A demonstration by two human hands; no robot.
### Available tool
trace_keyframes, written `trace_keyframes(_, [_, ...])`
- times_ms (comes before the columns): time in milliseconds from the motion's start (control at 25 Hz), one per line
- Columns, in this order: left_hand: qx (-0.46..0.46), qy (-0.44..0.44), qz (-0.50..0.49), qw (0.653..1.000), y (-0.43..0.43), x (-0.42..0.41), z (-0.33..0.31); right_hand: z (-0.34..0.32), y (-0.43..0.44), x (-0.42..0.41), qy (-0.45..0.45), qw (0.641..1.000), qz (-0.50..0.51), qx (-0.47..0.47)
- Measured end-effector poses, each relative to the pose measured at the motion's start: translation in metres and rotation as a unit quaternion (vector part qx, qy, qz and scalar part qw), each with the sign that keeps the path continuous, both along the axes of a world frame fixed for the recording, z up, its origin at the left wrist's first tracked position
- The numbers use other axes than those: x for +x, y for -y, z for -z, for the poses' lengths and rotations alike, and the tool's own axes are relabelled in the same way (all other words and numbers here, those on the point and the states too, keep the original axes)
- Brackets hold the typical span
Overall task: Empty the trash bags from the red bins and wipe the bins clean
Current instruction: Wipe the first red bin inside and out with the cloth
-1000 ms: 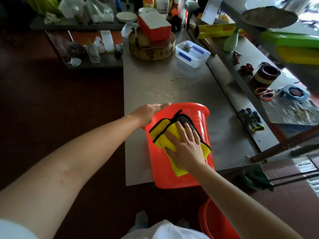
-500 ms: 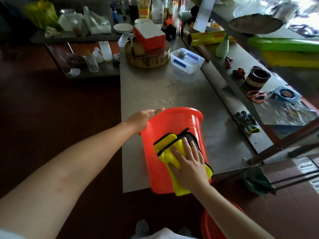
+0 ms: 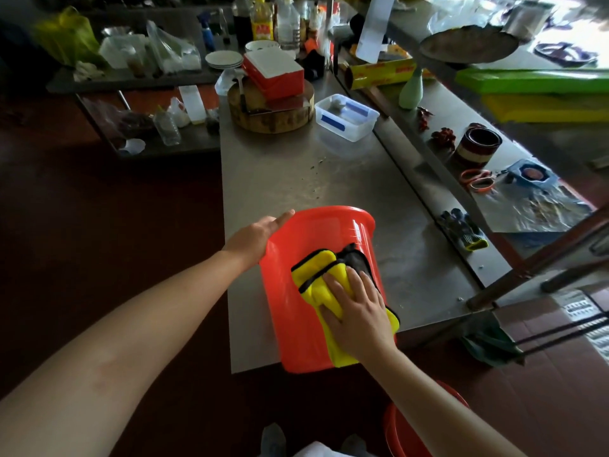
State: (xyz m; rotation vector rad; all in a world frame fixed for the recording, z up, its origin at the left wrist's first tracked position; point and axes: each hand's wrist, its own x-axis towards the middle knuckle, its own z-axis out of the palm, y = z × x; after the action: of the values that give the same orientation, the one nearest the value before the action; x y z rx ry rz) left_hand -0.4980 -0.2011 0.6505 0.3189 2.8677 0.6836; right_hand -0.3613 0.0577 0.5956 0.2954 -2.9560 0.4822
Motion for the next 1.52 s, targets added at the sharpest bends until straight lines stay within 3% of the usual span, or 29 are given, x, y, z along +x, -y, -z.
trace_keyframes(80, [-0.063,-0.045,0.033,0.996,-0.005,0.002,0.001,0.005,-0.006,0.015,-0.001,1.000,0.010,-0.008])
trace_keyframes(200, [-0.036,-0.137,0.010,0.990,-0.031,-0.001,-0.002,0.011,-0.002,0.029,-0.005,1.000,0.013,0.006])
trace_keyframes(440, [-0.118,-0.102,0.047,0.987,-0.069,-0.005,0.007,0.009,0.004,0.035,0.002,1.000,0.017,0.004])
trace_keyframes(680, [-0.082,-0.130,0.048,0.987,-0.045,-0.001,0.024,0.015,-0.014,0.057,0.034,0.998,0.017,-0.058])
trace_keyframes(1120, [-0.026,-0.140,0.026,0.989,-0.022,0.010,0.024,-0.020,0.020,-0.079,0.102,0.989,0.056,-0.086])
trace_keyframes(1520, [-0.004,-0.126,0.015,0.992,0.015,0.028,0.030,0.016,-0.003,0.053,0.069,0.994,-0.004,-0.080])
